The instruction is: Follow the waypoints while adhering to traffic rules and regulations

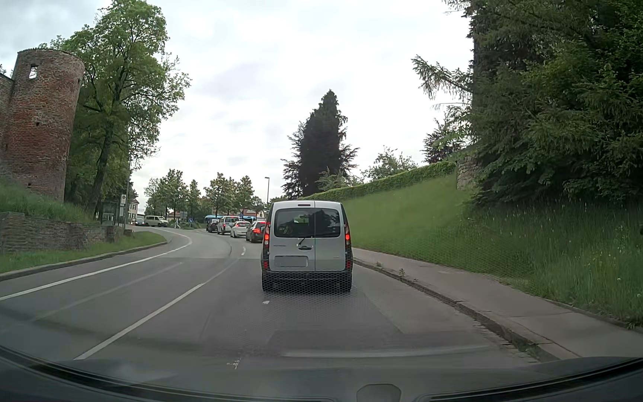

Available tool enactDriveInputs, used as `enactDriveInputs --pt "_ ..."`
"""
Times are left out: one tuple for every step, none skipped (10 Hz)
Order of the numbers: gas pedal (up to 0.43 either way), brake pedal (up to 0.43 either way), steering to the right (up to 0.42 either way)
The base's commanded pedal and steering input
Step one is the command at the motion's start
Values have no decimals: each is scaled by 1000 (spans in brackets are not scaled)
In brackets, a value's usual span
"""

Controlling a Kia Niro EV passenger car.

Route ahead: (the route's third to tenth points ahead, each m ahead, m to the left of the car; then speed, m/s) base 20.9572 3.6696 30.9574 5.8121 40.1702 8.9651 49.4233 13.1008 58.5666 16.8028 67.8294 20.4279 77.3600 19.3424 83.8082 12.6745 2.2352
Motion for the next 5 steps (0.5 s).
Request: enactDriveInputs --pt "118 0 -47" --pt "118 0 -44" --pt "118 0 -40" --pt "110 0 -37" --pt "110 0 -35"
